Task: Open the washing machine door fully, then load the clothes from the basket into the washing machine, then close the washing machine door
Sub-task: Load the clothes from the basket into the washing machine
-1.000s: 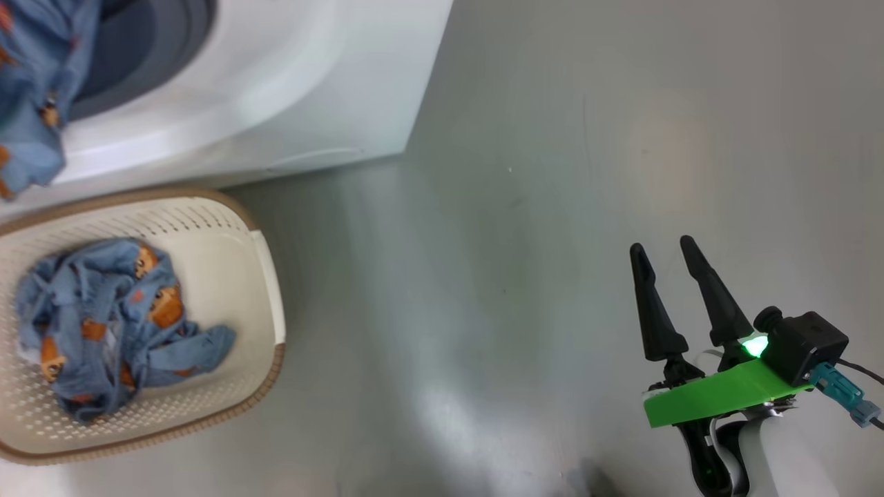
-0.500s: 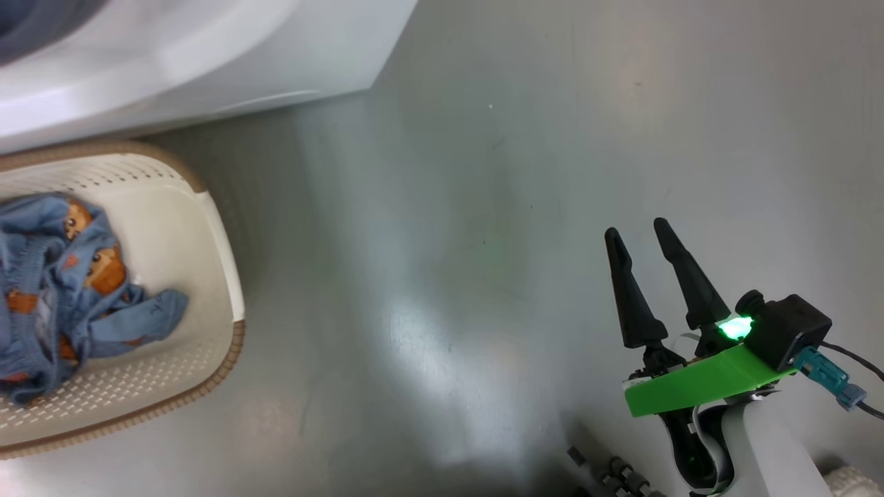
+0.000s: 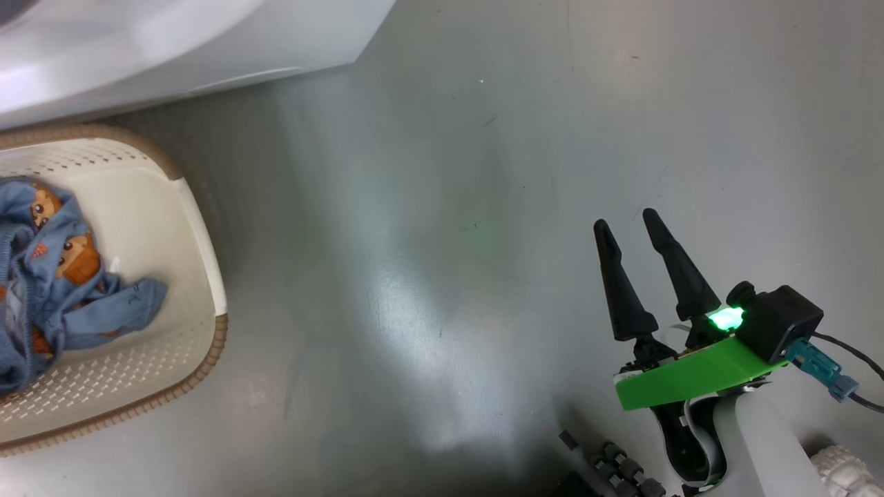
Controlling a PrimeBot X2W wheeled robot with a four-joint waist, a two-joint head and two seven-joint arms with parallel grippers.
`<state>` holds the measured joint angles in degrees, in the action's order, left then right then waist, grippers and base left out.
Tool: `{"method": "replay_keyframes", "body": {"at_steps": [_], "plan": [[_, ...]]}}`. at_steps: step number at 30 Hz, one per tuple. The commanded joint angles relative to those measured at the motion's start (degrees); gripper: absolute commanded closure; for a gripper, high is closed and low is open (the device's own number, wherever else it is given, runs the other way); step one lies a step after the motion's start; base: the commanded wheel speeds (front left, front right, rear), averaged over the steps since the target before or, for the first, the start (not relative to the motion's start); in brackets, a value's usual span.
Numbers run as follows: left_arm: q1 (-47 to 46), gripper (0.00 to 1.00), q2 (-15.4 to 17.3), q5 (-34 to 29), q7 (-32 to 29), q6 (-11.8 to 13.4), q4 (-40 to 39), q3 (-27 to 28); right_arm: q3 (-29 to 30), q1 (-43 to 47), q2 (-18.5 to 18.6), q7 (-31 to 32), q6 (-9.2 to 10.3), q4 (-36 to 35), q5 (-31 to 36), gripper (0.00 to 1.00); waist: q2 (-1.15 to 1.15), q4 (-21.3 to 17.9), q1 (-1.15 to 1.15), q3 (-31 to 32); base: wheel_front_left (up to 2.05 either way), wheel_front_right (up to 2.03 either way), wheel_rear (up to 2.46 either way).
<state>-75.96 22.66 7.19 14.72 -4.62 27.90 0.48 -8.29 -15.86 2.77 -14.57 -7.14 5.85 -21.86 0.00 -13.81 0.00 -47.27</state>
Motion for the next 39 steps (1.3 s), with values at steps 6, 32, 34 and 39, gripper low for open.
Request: {"method": "replay_keyframes", "body": {"at_steps": [6,32,34,39], "plan": [[2.71,1.0,2.41,-1.13,0.27,-0.22,-2.64,1.69,-1.49,0.92,0.1,-0.43,-0.35,-0.67,-0.67,0.0,0.0,0.19,0.0,0.13,0.0,0.0,0.0],[3.13,0.0,-0.95,0.34,0.28,-2.25,9.69,2.65,-1.75,-0.03,0.1,-0.43,-0.35,1.18,-1.26,0.0,0.0,1.73,0.0,2.52,0.0,0.0,0.0],[3.15,0.0,-1.37,0.69,0.28,-2.31,11.26,2.51,-1.69,-0.08,0.1,-0.43,-0.35,1.3,-1.23,0.0,0.0,2.02,0.0,3.0,0.0,0.0,0.0],[4.11,0.0,-3.04,1.22,0.28,-2.34,12.74,2.25,-1.4,-0.48,0.1,-0.43,-0.35,1.88,-1.03,0.0,0.0,3.2,0.0,4.67,0.0,0.0,0.0]]}}
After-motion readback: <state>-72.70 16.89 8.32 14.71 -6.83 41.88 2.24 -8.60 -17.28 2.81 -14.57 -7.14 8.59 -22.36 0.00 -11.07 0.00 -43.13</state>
